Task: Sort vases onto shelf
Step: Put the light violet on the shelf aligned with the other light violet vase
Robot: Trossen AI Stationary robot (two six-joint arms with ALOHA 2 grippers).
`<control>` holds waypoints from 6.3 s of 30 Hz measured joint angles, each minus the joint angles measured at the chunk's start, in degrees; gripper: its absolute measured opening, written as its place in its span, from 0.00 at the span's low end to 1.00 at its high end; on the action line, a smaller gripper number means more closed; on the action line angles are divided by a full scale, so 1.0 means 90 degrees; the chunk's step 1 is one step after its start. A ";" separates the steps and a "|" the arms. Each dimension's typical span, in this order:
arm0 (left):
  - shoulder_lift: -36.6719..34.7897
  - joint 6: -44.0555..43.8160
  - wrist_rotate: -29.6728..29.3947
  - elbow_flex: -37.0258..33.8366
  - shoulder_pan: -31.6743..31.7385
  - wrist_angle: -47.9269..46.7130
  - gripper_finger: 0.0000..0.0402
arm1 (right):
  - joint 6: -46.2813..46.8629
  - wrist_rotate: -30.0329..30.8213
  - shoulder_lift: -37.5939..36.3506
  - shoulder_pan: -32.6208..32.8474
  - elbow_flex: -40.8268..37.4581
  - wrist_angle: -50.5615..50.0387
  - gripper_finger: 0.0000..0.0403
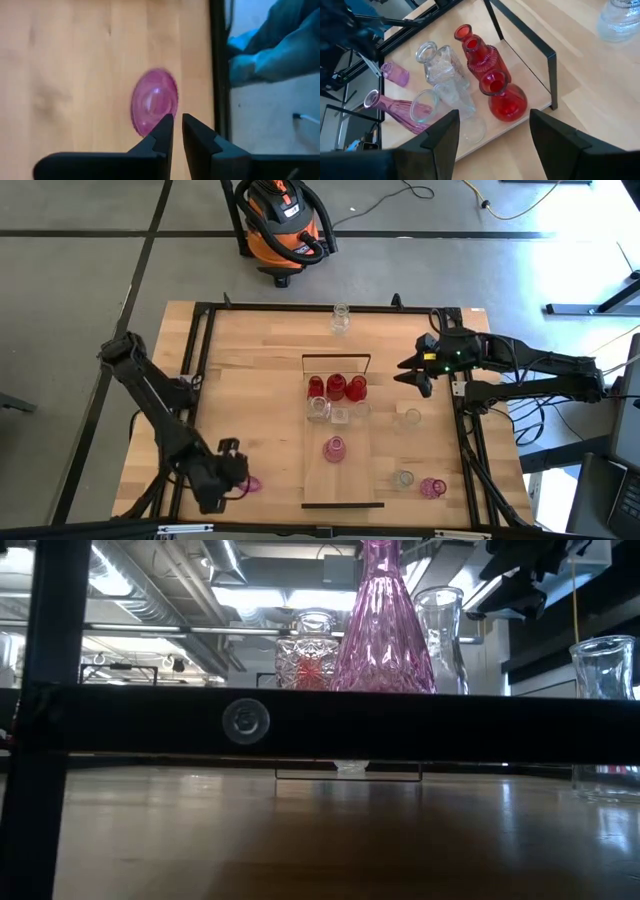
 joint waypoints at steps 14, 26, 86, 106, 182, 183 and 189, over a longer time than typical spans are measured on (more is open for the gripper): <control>0.0482 -0.0589 -0.0047 -0.0093 0.0452 0.0207 0.42 | 0.0217 -0.0145 -0.0002 0.0000 0.0000 0.0002 0.55; 0.0472 -0.0905 0.0043 -0.0091 0.0453 0.0139 0.44 | 0.0384 -0.0147 -0.0002 0.0000 0.0000 -0.0002 0.55; 0.0930 -0.0336 -0.0324 0.0058 0.0649 -0.0209 0.34 | 0.0511 -0.0072 0.0000 0.0000 0.0000 -0.0007 0.55; 0.0722 0.4989 0.0765 0.1257 0.2767 -0.0048 0.34 | 0.0621 -0.0760 -0.0002 0.0000 0.0000 -0.0102 0.55; 0.3083 0.8387 0.1478 0.3744 0.3892 -0.1224 0.49 | 0.0656 -0.1313 -0.0015 0.0005 -0.0002 -0.0590 0.55; 0.3083 0.8387 0.1477 0.3744 0.3892 -0.1239 0.49 | 0.0656 -0.1313 -0.0015 0.0005 -0.0002 -0.0590 0.55; 0.3003 0.8217 0.1411 0.3733 0.3894 -0.1381 0.49 | 0.0658 -0.1313 -0.0015 0.0005 -0.0002 -0.0590 0.55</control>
